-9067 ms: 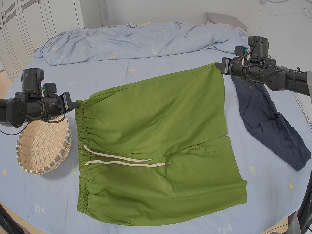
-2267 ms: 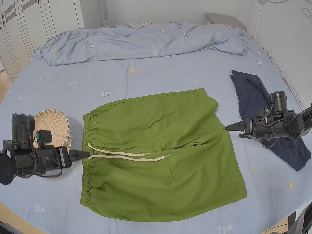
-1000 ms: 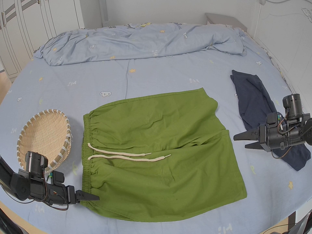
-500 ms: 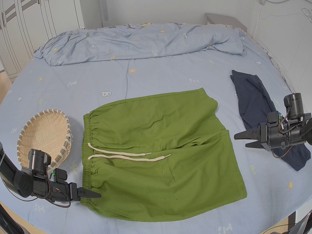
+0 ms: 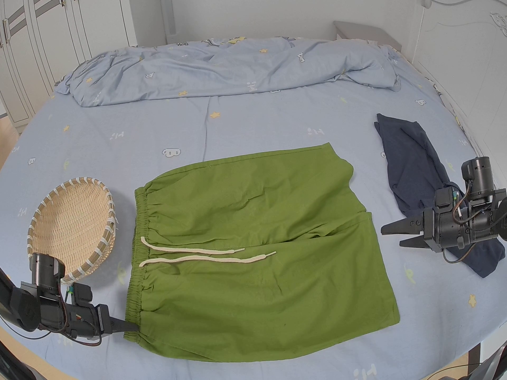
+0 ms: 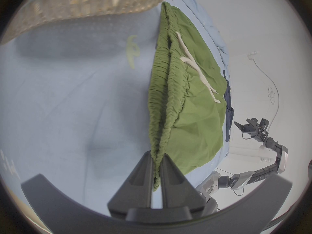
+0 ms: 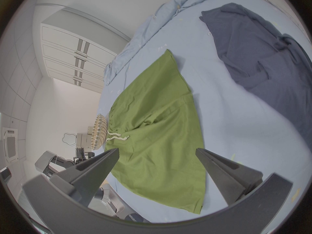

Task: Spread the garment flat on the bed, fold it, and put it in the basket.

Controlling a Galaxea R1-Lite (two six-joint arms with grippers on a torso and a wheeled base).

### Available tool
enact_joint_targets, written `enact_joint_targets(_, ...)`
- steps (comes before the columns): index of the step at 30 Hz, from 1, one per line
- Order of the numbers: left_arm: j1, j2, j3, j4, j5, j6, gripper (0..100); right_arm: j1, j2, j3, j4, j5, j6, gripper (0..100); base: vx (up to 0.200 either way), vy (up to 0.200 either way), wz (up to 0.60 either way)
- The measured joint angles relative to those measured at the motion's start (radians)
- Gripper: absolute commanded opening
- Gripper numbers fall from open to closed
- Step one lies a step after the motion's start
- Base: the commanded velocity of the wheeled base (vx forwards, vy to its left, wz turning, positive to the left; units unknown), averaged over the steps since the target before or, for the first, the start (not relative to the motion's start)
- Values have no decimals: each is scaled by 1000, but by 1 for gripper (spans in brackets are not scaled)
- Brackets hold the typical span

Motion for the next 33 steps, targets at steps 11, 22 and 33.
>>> enact_joint_targets(11, 75, -32, 45, 1, -4, 6, 0, -5, 4, 193, -6, 10, -51, 100, 0, 0, 0)
enact_joint_targets(22, 84, -33, 46, 2, -13, 6, 0, -3, 9, 369, -7, 83, -148, 100, 0, 0, 0)
enact_joint_targets(33, 76, -34, 45, 2, -13, 6, 0, -3, 79, 405, -10, 90, -186, 100, 0, 0, 0)
